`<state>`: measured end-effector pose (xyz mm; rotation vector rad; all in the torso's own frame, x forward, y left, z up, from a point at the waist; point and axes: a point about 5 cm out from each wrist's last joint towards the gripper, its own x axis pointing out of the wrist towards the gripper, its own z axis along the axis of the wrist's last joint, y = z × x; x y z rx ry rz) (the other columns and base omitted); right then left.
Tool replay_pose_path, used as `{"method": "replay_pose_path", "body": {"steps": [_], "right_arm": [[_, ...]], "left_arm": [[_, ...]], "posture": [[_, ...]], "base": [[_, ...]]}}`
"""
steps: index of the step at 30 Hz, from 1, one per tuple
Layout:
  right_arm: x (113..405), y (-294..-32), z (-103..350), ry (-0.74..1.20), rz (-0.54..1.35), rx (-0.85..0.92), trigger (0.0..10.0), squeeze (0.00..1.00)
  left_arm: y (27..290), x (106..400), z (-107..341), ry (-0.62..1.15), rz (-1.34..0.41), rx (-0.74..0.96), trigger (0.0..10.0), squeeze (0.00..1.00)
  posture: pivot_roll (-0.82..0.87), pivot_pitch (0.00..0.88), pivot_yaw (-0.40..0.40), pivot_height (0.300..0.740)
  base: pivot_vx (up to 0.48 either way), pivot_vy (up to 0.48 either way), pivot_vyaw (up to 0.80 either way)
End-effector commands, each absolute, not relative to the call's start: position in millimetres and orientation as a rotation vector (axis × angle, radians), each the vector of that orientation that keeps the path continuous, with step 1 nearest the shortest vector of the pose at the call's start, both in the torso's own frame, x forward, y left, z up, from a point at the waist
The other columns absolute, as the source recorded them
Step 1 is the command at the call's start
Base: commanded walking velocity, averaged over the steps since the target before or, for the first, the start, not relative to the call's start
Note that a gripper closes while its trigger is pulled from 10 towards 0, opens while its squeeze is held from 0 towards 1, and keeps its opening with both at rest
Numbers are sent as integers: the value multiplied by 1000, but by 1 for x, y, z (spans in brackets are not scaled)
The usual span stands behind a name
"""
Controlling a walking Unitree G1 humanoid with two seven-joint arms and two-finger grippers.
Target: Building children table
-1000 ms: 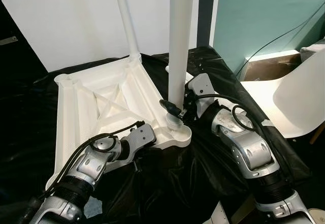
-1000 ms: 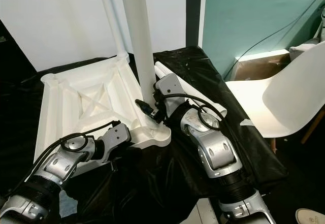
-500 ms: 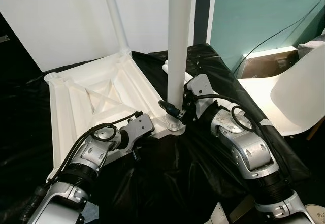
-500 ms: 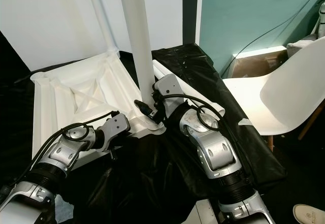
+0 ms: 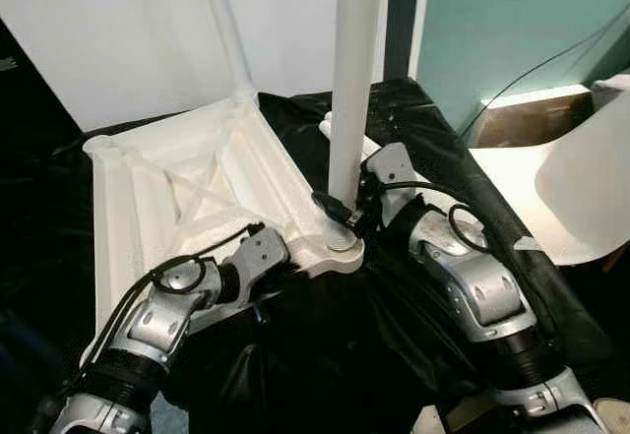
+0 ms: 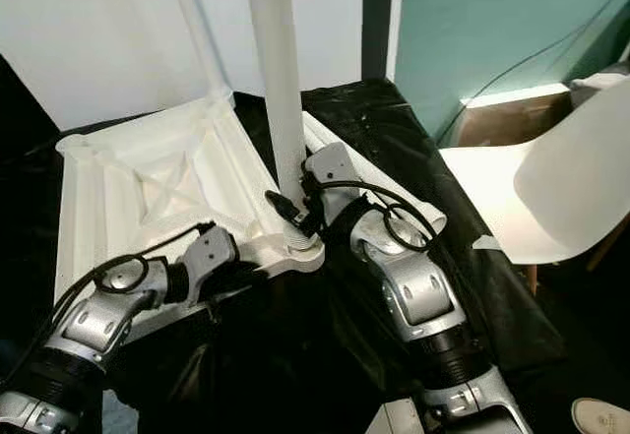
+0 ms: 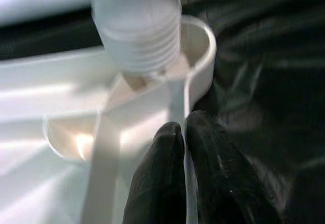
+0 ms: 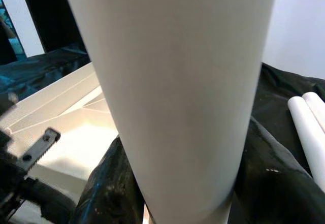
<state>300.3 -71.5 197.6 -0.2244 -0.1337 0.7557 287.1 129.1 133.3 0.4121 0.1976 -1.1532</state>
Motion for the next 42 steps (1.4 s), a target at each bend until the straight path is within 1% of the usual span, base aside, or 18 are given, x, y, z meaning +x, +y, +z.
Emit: {"method": "replay_pose_path", "body": {"steps": [1, 4, 5, 6, 7, 8, 13, 15, 19, 23, 25, 31, 32, 35, 36, 38, 42], "right_arm": [[303, -71, 184, -62, 764, -217, 10000, 0], [303, -71, 182, -55, 766, -216, 10000, 0], [302, -71, 181, -51, 773, -215, 10000, 0], [299, -70, 181, -48, 788, -211, 10000, 0], [299, -70, 181, -48, 788, -211, 10000, 0], [297, -70, 181, -46, 794, -210, 10000, 0], [295, -71, 182, -45, 798, -210, 10000, 0], [289, -76, 183, -42, 809, -215, 10000, 0], [284, -84, 177, -21, 814, -231, 10000, 0], [282, -85, 167, 8, 840, -248, 10000, 0], [278, -82, 152, 42, 919, -307, 10000, 0], [275, -85, 144, 77, 985, -334, 10000, 0], [278, -89, 140, 115, 978, -329, 10000, 0], [290, -97, 140, 209, 872, -240, 10000, 0], [290, -97, 140, 209, 872, -240, 10000, 0], [298, -98, 145, 240, 792, -155, 10000, 0], [301, -99, 147, 249, 764, -123, 10000, 0]], "left_arm": [[129, 286, 143, 180, -1252, 388, 10000, 0], [128, 289, 146, 160, -1230, 377, 10000, 0], [128, 293, 149, 147, -1188, 373, 10000, 0], [129, 302, 149, 141, -1094, 375, 10000, 0], [129, 302, 149, 141, -1094, 375, 10000, 0], [131, 307, 148, 151, -1041, 373, 10000, 0], [132, 311, 146, 161, -1004, 380, 10000, 0], [132, 314, 142, 192, -973, 388, 10000, 0], [128, 308, 131, 245, -1020, 415, 10000, 0], [126, 301, 120, 297, -1069, 444, 10000, 0], [124, 294, 112, 345, -1118, 460, 10000, 0], [124, 292, 110, 360, -1132, 464, 10000, 0], [124, 291, 108, 368, -1131, 467, 10000, 0], [123, 288, 105, 383, -1137, 465, 10000, 0], [123, 288, 105, 383, -1137, 465, 10000, 0], [123, 287, 104, 386, -1138, 465, 10000, 0], [123, 287, 104, 388, -1138, 466, 10000, 0]], "posture": [[37, 0, 92, 740], [37, 0, 92, 740], [37, 0, 92, 740], [37, 0, 92, 740], [37, 0, 92, 740], [37, 0, 92, 740], [28, 0, 91, 740], [16, 0, 92, 740], [1, 0, 95, 740], [-5, 0, 97, 740], [-3, 0, 97, 740], [2, 0, 94, 740], [11, 0, 91, 740], [18, 0, 87, 740], [18, 0, 87, 740], [20, 0, 86, 740], [20, 0, 86, 740]], "base": [[0, 0, 0], [0, 0, 0], [0, 0, 0], [0, 0, 0], [0, 0, 0], [0, 0, 0], [0, 0, 0], [0, 0, 0], [0, 0, 0], [0, 0, 0], [0, 0, 0], [0, 0, 0], [0, 0, 0], [0, 0, 0], [0, 0, 0], [0, 0, 0], [0, 0, 0]]}}
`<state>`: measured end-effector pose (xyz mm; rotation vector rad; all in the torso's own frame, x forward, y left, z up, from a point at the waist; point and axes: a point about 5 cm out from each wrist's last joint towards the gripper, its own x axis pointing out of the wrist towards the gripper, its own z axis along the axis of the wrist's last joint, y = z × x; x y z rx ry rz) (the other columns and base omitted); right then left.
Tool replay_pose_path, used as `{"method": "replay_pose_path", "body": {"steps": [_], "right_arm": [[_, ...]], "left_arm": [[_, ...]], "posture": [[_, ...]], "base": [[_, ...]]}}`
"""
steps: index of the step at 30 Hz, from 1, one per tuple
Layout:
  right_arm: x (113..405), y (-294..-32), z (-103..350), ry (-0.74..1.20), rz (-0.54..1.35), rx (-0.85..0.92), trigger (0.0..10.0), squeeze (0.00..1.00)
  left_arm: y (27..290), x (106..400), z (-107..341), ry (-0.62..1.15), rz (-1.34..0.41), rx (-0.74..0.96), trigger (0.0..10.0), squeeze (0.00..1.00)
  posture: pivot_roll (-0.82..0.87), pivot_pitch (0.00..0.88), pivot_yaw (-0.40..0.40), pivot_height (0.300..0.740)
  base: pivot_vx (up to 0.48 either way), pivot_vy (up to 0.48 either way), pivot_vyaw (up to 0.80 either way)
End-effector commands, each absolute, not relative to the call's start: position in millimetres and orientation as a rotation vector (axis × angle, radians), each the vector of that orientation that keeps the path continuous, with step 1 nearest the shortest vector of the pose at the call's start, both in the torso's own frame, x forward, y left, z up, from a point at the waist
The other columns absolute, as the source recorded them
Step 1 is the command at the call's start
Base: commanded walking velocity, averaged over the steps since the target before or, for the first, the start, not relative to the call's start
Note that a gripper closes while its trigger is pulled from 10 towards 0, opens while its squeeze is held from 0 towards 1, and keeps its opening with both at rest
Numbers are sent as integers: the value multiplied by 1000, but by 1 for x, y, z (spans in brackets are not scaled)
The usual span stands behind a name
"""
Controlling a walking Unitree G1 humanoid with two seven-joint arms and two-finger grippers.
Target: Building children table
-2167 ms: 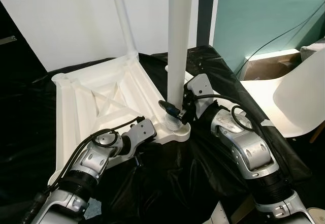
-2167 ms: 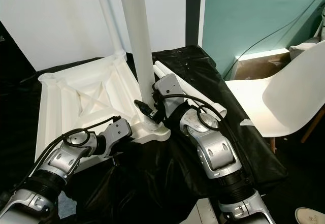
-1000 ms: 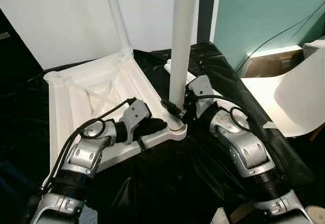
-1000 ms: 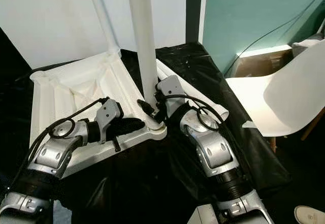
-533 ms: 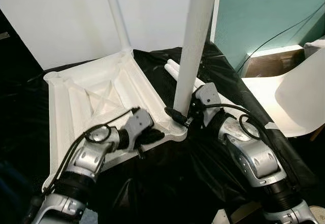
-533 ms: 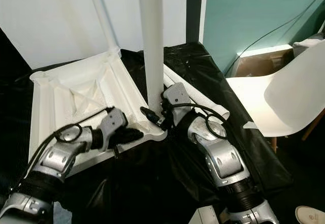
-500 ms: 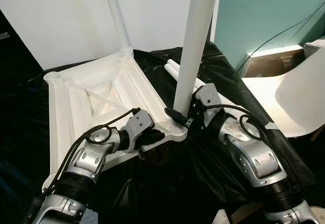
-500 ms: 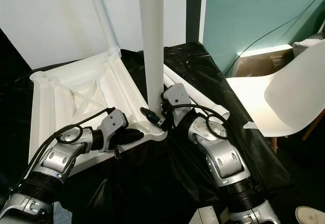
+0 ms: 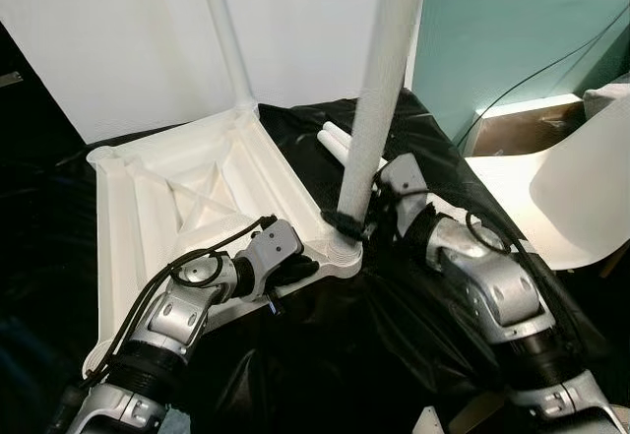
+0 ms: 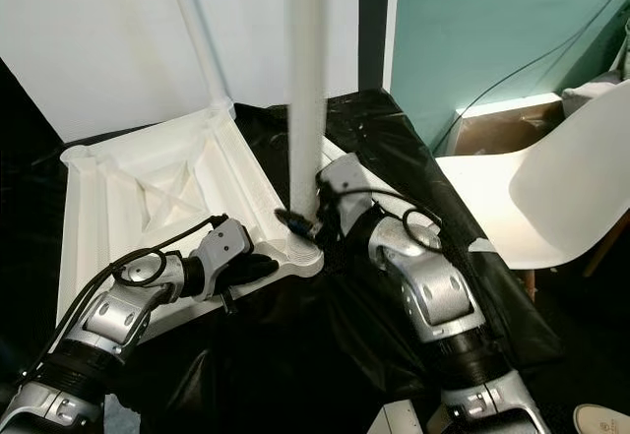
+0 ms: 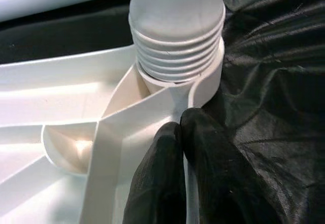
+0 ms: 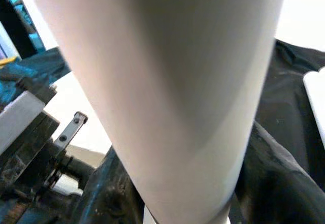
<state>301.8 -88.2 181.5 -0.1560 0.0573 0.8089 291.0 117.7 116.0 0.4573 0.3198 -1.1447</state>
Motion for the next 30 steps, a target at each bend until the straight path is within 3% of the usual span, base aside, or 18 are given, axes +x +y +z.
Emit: {"method": "replay_pose_path", "body": {"steps": [1, 18, 26, 30], "right_arm": [[306, -97, 155, 247, 727, -70, 10000, 0], [310, -106, 160, 380, 677, -6, 10000, 0], [313, -103, 169, 295, 751, -212, 10000, 0], [307, -104, 167, 245, 844, -405, 10000, 0]], "left_arm": [[122, 286, 104, 390, -1140, 468, 10000, 0], [118, 289, 103, 393, -1142, 465, 10000, 0], [116, 289, 102, 393, -1141, 464, 10000, 0], [117, 289, 101, 395, -1131, 461, 10000, 0]], "posture": [[17, 0, 85, 740], [6, 0, 85, 740], [13, 0, 80, 740], [16, 0, 78, 740]], "base": [[0, 0, 0], [0, 0, 0], [0, 0, 0], [0, 0, 0]]}}
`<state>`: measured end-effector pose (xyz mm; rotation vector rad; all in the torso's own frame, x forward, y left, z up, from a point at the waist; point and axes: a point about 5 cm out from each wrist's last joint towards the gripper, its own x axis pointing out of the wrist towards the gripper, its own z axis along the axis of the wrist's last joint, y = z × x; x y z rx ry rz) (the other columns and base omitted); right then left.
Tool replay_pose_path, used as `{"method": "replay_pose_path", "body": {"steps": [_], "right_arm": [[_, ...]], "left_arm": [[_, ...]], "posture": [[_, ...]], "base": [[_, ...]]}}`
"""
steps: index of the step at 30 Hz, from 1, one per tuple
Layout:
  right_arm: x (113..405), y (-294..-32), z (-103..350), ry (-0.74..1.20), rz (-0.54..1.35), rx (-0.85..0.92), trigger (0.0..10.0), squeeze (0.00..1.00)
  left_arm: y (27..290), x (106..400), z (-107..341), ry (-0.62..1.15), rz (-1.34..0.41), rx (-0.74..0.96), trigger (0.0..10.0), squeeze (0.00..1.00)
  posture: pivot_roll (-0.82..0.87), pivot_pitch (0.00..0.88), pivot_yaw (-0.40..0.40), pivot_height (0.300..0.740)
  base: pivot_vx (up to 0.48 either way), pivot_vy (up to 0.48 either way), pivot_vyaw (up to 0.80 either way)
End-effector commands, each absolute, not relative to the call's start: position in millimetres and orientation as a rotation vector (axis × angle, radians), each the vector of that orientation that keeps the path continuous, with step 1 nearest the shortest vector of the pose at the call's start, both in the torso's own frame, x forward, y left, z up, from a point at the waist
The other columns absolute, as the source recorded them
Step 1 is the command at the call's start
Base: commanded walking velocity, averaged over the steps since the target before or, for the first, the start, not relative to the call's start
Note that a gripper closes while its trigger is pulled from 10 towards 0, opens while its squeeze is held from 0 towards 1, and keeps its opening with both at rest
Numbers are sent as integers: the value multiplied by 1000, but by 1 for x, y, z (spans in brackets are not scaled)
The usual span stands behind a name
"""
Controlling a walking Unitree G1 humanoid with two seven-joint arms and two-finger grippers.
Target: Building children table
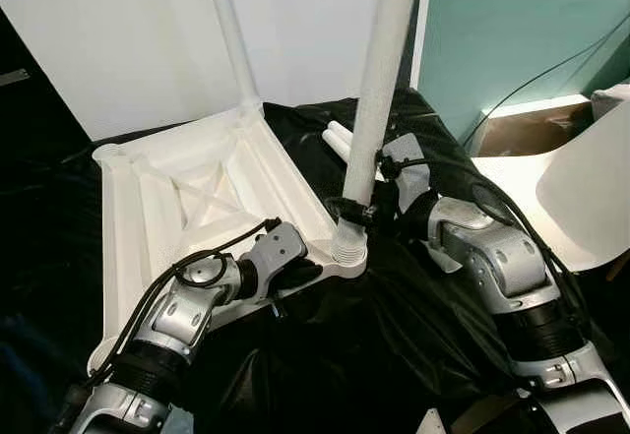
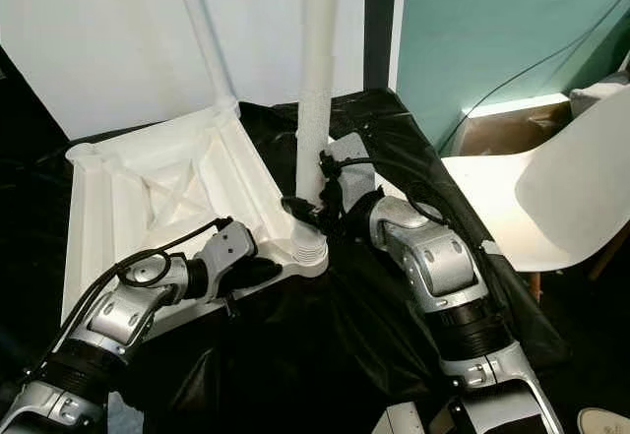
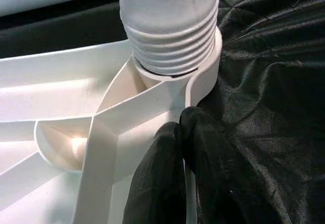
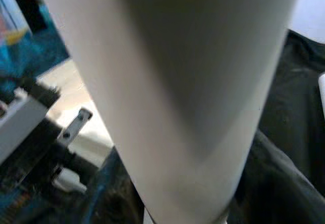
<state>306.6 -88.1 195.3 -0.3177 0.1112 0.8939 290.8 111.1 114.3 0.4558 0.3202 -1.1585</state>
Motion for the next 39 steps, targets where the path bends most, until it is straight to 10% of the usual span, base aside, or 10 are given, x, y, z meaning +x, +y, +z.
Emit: {"method": "replay_pose_path", "body": {"steps": [1, 39], "right_arm": [[306, -104, 166, 230, 863, -443, 10000, 0], [303, -67, 157, 153, 700, -204, 10000, 0]], "left_arm": [[118, 288, 100, 396, -1128, 461, 10000, 0], [116, 282, 97, 394, -1168, 444, 10000, 0]], "posture": [[19, 0, 78, 740], [34, 0, 81, 740]], "base": [[0, 0, 0], [0, 0, 0]]}}
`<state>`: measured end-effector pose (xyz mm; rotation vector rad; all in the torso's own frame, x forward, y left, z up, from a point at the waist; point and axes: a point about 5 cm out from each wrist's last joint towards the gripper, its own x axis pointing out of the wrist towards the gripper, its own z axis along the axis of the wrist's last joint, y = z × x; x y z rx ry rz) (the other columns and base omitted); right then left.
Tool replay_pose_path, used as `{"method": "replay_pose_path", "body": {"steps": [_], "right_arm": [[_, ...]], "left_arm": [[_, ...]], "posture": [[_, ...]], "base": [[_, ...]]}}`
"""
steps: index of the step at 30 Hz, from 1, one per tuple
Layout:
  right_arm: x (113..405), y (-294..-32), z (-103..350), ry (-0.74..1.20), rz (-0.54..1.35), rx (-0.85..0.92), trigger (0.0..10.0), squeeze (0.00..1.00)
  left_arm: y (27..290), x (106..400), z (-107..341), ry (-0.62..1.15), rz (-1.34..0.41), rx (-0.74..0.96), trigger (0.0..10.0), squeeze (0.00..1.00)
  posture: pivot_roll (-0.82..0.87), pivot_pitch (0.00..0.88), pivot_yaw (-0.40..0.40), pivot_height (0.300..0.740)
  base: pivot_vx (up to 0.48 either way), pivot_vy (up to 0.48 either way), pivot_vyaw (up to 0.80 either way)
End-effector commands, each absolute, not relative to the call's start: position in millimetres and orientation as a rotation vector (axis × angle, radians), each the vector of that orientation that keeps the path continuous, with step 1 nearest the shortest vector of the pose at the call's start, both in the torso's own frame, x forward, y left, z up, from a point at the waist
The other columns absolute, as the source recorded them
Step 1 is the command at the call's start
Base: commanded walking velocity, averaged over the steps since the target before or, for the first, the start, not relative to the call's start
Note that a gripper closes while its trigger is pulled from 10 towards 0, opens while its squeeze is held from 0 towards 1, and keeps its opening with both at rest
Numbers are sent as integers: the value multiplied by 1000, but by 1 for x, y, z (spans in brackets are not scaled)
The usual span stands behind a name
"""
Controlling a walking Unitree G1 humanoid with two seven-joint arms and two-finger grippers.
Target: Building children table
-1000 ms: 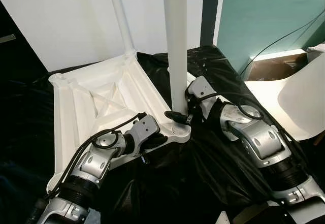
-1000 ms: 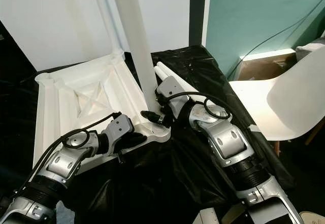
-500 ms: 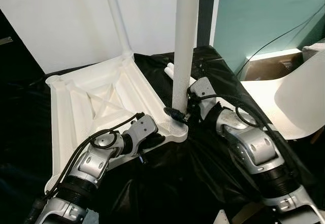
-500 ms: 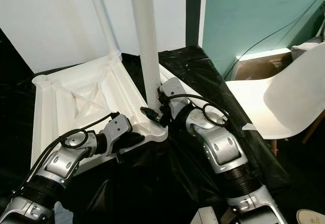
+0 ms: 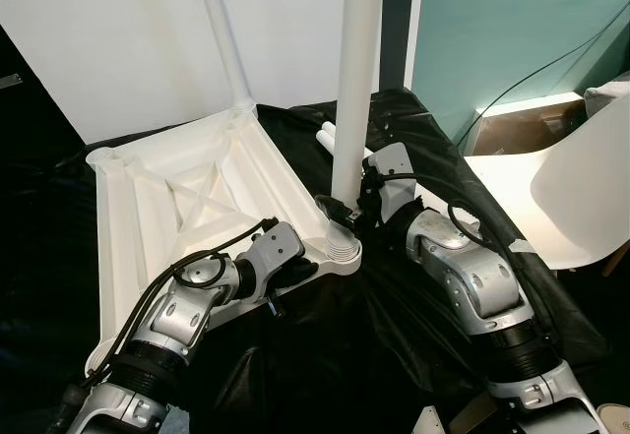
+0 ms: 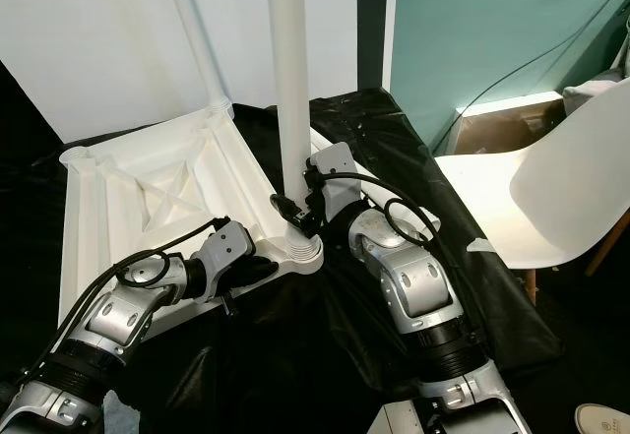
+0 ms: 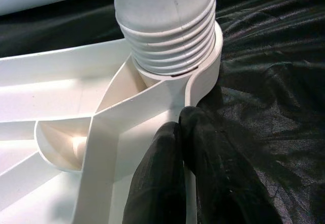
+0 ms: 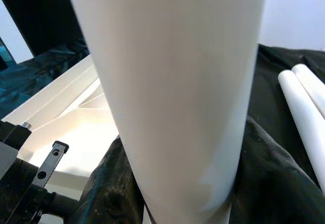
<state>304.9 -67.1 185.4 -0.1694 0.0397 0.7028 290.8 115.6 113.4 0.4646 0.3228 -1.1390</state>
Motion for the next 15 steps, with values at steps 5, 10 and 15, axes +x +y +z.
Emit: {"method": "replay_pose_path", "body": {"steps": [5, 10, 15], "right_arm": [[298, -71, 162, 99, 854, -326, 10000, 0], [295, -75, 167, 60, 938, -404, 10000, 0], [292, -80, 169, 8, 985, -496, 10000, 0]], "left_arm": [[115, 279, 96, 386, -1185, 435, 10000, 0], [114, 280, 95, 389, -1182, 437, 10000, 0], [113, 282, 96, 386, -1181, 440, 10000, 0]], "posture": [[28, 0, 78, 740], [24, 0, 79, 740], [24, 0, 79, 740]], "base": [[0, 0, 0], [0, 0, 0], [0, 0, 0]]}}
